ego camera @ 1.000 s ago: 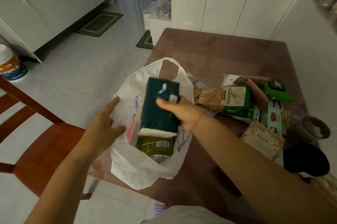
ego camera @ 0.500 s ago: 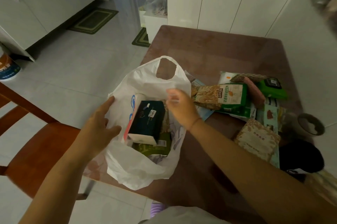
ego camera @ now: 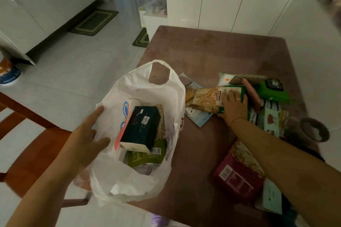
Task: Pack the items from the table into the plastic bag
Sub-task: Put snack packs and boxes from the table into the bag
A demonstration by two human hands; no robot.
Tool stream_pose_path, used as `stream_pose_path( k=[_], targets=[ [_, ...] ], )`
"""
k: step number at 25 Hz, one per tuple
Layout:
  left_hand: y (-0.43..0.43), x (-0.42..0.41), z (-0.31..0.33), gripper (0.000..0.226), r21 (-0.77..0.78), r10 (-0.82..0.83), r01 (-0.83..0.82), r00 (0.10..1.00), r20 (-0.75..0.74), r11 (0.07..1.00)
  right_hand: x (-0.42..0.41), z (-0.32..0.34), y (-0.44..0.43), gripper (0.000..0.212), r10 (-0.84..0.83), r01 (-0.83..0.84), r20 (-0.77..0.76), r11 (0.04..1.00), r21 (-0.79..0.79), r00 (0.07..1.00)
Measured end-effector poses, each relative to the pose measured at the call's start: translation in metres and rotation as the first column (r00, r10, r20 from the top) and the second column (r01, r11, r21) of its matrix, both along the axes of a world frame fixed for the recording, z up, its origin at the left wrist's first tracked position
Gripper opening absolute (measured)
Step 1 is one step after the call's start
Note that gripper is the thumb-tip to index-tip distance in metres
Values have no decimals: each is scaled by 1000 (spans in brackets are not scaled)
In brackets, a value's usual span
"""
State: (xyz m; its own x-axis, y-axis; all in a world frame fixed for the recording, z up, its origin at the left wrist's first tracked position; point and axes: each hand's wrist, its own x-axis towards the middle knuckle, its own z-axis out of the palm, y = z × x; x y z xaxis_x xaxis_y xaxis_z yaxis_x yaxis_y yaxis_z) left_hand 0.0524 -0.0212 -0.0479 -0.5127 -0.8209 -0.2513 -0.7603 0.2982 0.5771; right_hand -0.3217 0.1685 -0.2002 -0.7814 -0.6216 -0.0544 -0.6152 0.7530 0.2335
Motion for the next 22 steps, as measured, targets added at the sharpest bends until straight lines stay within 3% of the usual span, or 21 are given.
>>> stream_pose_path(
  k=[3,8,11,13,15,18,20,22],
  targets=[
    [2,-2,3,80,-15,-3,3,1000,-10,1000,-4,1,4,66,73,-74,-31,997,-31,997],
    [3,-5,6,78,-15,-32,32,999,-27,999,6,15,8,13,228,-245,-102,945,-215,968],
    [2,-5,7,77,-39,-47,46,999,-12,998,12,24,16,22,217,-268,-176,894,-360,960],
    [1,-5,7,78,-27,-37,37,999,-11,999,14,32,22,9,166,-209,-128,841,-499,978],
    [0,-3,7,79,-16,-36,36,999,-13,999,14,44,26,16,-17,38,37,699,-714,999],
    [0,-3,7,80,15,-36,37,999,-30,999,17,74,33,26,-203,365,309,372,-853,929],
    [1,-4,8,81,37,-43,44,998,-47,998,31,101,35,25,-84,537,531,172,-826,843],
    [2,-4,7,81,46,-48,50,997,-54,998,62,129,32,21,221,713,696,5,-701,683]
  ],
)
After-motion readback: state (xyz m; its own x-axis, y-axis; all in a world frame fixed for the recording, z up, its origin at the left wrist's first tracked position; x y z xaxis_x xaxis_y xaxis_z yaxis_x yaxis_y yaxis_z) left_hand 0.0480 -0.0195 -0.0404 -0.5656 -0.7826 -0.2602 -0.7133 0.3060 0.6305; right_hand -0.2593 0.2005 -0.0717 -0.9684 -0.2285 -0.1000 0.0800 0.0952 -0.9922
